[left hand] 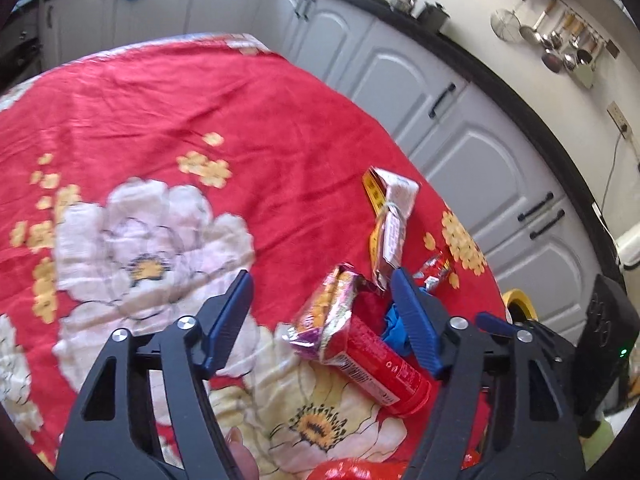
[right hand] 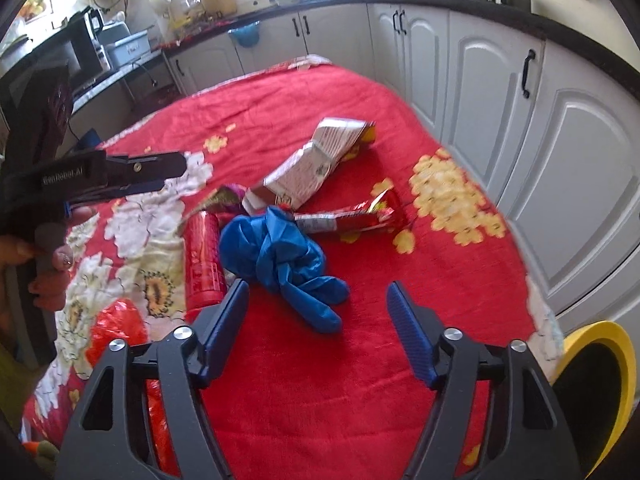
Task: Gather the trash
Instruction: 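Grasp the snack wrapper with the left gripper while the right grasps the blue glove, then carry the snack wrapper and blue glove over the bin with both grippers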
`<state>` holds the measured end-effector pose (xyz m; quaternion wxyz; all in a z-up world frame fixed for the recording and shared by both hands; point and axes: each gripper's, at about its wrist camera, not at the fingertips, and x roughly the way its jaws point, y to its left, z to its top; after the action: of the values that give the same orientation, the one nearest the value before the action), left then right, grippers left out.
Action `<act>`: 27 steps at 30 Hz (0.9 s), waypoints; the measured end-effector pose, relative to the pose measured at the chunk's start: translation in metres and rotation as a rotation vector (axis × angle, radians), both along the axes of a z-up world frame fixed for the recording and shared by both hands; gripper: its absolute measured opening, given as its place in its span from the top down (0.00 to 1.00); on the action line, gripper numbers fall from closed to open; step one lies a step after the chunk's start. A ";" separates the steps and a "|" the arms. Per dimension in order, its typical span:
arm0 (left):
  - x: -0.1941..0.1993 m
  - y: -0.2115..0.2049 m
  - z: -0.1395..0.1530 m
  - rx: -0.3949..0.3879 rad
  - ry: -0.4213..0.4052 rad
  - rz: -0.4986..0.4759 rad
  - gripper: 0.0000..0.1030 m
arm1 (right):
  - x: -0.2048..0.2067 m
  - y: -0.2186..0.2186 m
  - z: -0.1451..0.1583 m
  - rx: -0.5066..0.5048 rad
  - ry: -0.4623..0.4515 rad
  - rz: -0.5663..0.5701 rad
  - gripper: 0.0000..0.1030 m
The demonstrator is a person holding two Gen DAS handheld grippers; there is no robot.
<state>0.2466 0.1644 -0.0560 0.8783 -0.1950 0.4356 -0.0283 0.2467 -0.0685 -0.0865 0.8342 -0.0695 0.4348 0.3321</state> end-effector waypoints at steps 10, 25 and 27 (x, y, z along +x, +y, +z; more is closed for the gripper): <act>0.022 -0.017 -0.026 -0.003 0.073 -0.072 0.70 | -0.005 -0.004 -0.017 -0.010 0.011 -0.018 0.89; 0.005 -0.007 -0.012 -0.009 0.020 -0.021 0.84 | -0.027 -0.061 0.000 0.102 0.023 -0.139 0.95; 0.000 -0.006 -0.003 -0.011 -0.008 -0.010 0.85 | -0.032 -0.067 0.006 0.115 0.013 -0.148 0.95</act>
<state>0.2470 0.1581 -0.0587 0.8789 -0.1975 0.4328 -0.0359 0.2151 -0.1353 -0.0810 0.8561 0.0130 0.4245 0.2944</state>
